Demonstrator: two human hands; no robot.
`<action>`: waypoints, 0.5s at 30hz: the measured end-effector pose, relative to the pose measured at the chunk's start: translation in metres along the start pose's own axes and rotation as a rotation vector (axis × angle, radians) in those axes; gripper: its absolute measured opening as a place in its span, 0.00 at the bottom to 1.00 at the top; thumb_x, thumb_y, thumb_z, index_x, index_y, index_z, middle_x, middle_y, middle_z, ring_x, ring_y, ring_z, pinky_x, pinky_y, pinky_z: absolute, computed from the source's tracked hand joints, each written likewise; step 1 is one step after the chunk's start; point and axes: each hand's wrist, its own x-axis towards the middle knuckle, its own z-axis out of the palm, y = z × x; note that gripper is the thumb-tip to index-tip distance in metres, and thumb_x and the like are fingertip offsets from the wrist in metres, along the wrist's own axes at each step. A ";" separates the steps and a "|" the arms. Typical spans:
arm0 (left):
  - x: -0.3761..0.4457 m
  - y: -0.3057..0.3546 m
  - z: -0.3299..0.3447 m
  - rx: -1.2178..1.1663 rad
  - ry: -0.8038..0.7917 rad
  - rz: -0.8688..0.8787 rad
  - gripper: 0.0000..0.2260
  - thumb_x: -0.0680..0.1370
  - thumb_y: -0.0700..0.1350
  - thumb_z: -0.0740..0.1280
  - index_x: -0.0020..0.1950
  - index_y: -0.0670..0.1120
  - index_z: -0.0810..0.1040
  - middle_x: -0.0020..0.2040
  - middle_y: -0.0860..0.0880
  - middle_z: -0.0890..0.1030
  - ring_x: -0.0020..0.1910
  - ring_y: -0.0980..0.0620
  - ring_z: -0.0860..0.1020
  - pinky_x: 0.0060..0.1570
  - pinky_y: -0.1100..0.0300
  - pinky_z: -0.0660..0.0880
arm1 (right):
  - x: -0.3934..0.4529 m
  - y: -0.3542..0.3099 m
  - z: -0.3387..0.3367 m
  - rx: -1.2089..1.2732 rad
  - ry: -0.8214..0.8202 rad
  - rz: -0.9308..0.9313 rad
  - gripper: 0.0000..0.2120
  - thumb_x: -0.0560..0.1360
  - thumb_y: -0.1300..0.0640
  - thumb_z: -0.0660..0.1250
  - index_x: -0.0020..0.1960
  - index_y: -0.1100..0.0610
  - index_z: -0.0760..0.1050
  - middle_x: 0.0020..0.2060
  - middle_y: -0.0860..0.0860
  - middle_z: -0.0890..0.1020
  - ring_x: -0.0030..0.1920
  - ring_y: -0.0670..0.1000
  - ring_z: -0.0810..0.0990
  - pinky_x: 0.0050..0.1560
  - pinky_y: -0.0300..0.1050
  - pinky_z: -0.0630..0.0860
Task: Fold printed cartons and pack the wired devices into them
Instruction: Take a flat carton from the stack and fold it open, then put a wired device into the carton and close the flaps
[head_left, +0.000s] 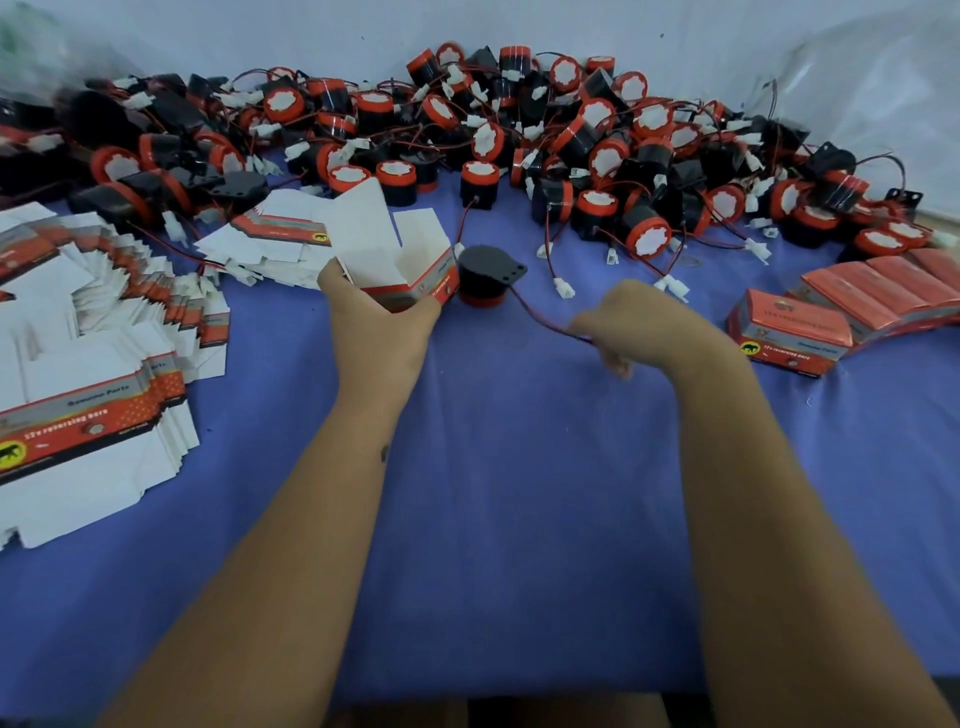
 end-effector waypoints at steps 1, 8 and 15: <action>0.000 0.000 0.000 0.006 -0.003 -0.004 0.34 0.70 0.45 0.79 0.69 0.46 0.63 0.57 0.54 0.75 0.52 0.62 0.77 0.38 0.78 0.72 | -0.002 0.006 -0.004 -0.071 0.046 0.048 0.20 0.74 0.58 0.60 0.24 0.60 0.67 0.24 0.56 0.73 0.28 0.54 0.69 0.36 0.45 0.67; 0.000 0.002 -0.002 0.114 -0.072 0.047 0.33 0.69 0.45 0.78 0.69 0.51 0.66 0.65 0.52 0.73 0.62 0.54 0.73 0.49 0.70 0.73 | 0.009 -0.022 0.029 0.190 0.553 -0.185 0.11 0.82 0.58 0.58 0.60 0.60 0.75 0.59 0.55 0.76 0.56 0.56 0.74 0.50 0.46 0.70; -0.001 0.002 -0.003 0.130 -0.147 0.048 0.28 0.70 0.42 0.77 0.62 0.57 0.66 0.57 0.58 0.76 0.53 0.62 0.76 0.42 0.74 0.72 | 0.026 -0.050 0.061 0.525 0.252 -0.179 0.29 0.84 0.56 0.56 0.80 0.57 0.47 0.79 0.55 0.51 0.74 0.55 0.63 0.66 0.41 0.64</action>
